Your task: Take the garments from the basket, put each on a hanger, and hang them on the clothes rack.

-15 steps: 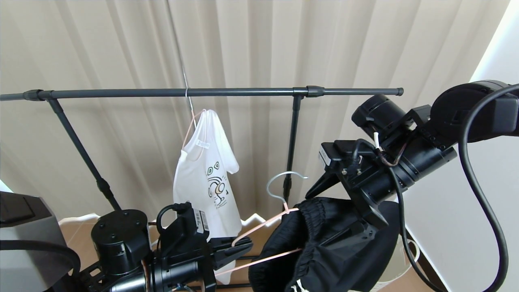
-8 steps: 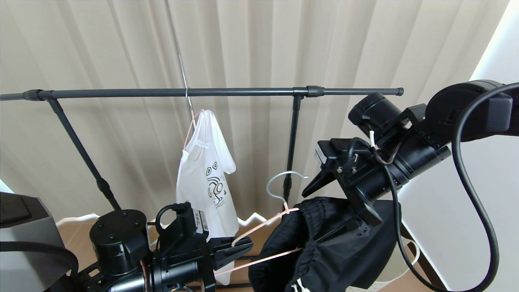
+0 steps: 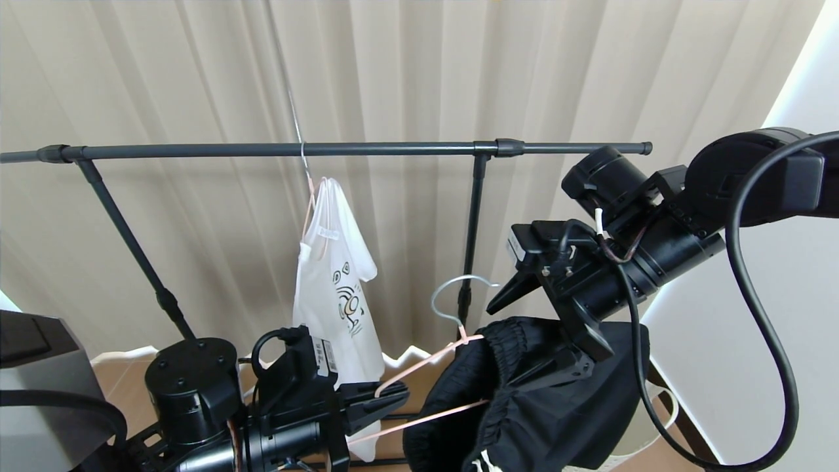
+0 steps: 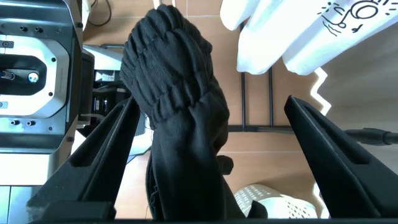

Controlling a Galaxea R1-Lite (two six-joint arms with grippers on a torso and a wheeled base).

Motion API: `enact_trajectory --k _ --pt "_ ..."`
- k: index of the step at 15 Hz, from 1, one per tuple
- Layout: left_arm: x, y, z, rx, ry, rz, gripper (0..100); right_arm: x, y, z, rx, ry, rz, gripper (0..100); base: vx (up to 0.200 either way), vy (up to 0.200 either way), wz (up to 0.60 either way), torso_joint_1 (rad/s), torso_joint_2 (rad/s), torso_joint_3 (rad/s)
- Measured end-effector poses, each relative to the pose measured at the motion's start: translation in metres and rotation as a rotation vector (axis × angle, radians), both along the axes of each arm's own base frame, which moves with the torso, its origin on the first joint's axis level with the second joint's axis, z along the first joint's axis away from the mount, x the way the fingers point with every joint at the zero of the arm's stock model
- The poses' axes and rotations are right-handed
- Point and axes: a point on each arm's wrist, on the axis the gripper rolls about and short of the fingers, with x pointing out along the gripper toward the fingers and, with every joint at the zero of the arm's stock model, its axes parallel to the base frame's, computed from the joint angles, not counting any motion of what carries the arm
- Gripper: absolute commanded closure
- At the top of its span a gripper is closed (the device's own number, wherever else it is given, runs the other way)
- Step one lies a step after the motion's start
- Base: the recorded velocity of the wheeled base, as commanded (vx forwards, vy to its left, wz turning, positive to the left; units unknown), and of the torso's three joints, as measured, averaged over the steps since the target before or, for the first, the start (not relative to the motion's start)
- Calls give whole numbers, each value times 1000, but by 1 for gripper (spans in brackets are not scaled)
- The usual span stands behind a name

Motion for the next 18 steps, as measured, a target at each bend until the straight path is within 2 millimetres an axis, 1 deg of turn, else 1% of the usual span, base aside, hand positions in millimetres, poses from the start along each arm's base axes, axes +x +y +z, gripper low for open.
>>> enact_trajectory --k 6,18 --pt "0 0 1 -1 -2 3 100 1 0 -3 -7 11 -1 100 0 0 0 0 0 0" --pt "0 2 2 -2 -10 4 100 -2 -2 0 -4 7 -3 100 0 0 0 0 0 0"
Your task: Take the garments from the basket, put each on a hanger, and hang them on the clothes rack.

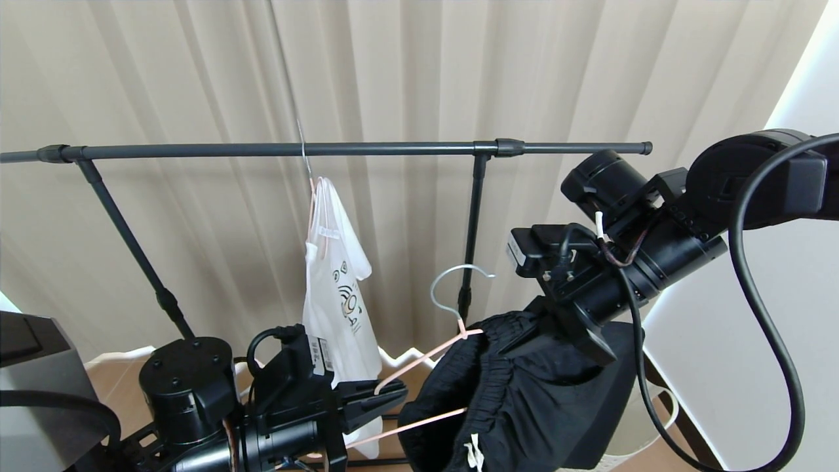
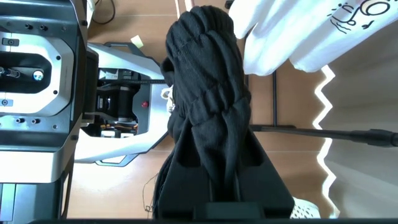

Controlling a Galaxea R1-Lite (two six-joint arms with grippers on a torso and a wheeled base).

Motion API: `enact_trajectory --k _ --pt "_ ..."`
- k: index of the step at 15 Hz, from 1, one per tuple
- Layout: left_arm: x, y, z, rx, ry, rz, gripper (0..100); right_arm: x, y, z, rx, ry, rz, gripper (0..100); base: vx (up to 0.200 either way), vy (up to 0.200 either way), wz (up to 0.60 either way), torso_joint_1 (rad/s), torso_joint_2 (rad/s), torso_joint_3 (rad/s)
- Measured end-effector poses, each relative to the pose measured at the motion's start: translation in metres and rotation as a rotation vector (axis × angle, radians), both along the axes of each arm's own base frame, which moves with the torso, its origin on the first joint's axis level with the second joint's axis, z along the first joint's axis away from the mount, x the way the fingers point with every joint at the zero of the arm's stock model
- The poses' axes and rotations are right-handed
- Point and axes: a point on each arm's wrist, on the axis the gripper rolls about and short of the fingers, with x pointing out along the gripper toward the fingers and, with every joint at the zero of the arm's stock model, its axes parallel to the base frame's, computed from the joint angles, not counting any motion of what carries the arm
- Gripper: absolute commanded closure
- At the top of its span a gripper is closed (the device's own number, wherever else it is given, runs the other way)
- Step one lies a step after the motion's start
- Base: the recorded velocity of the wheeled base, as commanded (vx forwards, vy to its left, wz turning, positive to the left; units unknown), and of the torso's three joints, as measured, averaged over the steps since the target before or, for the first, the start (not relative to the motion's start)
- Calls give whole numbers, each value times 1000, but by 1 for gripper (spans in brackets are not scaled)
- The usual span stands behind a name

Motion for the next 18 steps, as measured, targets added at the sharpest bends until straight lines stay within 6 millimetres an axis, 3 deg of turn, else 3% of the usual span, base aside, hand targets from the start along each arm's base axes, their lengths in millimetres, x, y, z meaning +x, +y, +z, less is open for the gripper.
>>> enact_trajectory --k 1,8,13,18 --pt "0 0 0 2 -5 -1 0 0 0 0 0 0 0 100 0 0 0 0 0 0" --pt "1 6 1 6 -11 19 0 -4 -4 2 0 0 -6 100 0 0 0 0 0 0" --pt "3 37 12 -42 29 151 0 -8 -10 8 6 -13 -18 100 0 0 0 0 0 0" --pt "-11 66 33 -183 129 270 0 -7 -18 20 -13 -86 -66 100 0 0 0 0 0 0"
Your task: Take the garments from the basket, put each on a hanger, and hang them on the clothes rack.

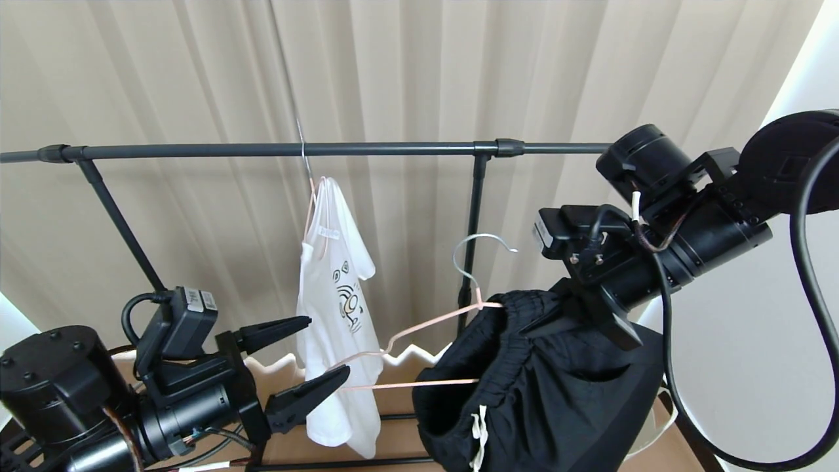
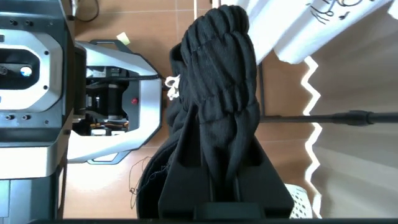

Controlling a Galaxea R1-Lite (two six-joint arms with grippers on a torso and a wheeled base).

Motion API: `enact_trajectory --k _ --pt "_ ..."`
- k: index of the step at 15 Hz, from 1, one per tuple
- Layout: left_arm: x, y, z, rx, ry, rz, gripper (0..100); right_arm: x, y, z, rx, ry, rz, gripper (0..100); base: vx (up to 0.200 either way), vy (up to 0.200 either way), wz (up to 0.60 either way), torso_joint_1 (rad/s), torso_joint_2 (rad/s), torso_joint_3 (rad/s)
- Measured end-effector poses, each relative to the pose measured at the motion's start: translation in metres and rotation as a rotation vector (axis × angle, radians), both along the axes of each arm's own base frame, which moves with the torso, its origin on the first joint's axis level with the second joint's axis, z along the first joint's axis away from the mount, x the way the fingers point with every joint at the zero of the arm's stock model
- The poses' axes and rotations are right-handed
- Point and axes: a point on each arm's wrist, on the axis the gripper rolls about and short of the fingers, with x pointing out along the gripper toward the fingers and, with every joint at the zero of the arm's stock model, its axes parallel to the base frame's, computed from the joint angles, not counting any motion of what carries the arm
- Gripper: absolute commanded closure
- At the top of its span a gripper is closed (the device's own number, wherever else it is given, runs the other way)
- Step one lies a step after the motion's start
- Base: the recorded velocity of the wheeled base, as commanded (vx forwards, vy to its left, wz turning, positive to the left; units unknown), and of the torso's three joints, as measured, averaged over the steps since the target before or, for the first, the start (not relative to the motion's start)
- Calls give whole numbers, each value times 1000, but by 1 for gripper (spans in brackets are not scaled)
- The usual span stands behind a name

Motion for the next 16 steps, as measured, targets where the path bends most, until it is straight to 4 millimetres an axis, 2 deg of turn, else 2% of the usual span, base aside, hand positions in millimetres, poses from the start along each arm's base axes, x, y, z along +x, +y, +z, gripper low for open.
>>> enact_trajectory --k 3,5,10,16 --pt "-4 3 -4 -11 45 15 0 7 1 9 25 -114 -82 100 0 0 0 0 0 0" --pt "-2 -3 -5 -21 81 27 0 10 1 9 -4 -228 -158 100 0 0 0 0 0 0" --pt "19 -47 -17 17 195 102 0 -1 3 3 53 -415 -205 100 0 0 0 0 0 0" --pt "51 -82 -36 -7 254 144 0 -24 -9 -7 123 -524 -216 100 0 0 0 0 0 0"
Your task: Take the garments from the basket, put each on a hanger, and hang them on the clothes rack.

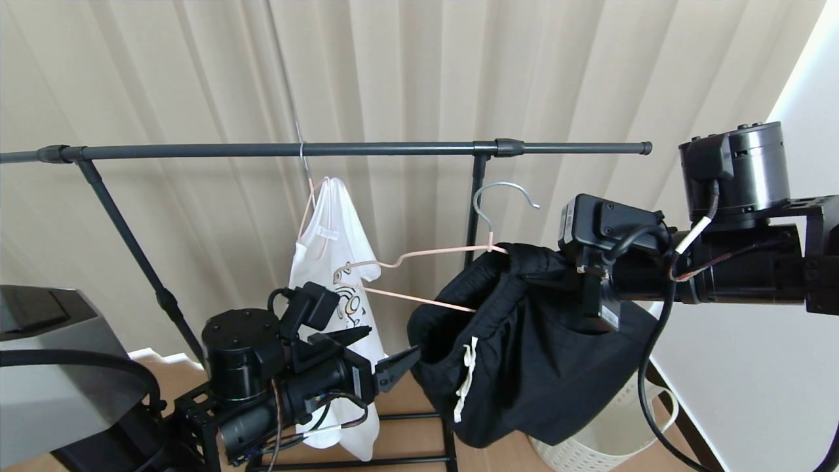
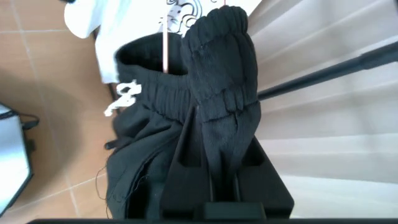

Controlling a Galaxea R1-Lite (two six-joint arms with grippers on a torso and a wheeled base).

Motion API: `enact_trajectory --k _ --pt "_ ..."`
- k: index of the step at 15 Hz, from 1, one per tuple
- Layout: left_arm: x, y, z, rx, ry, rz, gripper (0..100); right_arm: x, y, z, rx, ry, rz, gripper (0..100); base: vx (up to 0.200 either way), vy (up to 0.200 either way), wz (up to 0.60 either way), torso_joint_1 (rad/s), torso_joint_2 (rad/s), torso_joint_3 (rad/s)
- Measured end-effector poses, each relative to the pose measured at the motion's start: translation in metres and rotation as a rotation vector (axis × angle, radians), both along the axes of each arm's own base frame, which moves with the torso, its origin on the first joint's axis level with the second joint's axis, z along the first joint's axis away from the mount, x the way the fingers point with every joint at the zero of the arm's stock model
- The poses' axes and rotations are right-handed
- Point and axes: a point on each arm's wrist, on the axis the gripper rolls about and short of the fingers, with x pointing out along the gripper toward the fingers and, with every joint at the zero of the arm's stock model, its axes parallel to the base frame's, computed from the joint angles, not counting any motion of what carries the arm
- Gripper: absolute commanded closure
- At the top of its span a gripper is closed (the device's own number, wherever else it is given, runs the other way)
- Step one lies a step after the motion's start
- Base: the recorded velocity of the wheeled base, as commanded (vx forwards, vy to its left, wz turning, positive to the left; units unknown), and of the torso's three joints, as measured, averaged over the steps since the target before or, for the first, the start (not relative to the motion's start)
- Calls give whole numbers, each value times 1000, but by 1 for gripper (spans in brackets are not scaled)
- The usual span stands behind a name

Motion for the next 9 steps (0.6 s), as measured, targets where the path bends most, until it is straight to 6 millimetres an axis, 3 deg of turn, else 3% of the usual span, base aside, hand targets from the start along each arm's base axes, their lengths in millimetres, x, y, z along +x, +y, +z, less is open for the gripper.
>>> enact_trajectory --k 9 --pt "15 -17 -22 26 27 5 0 -30 -10 8 15 -37 0 100 0 0 0 0 0 0"
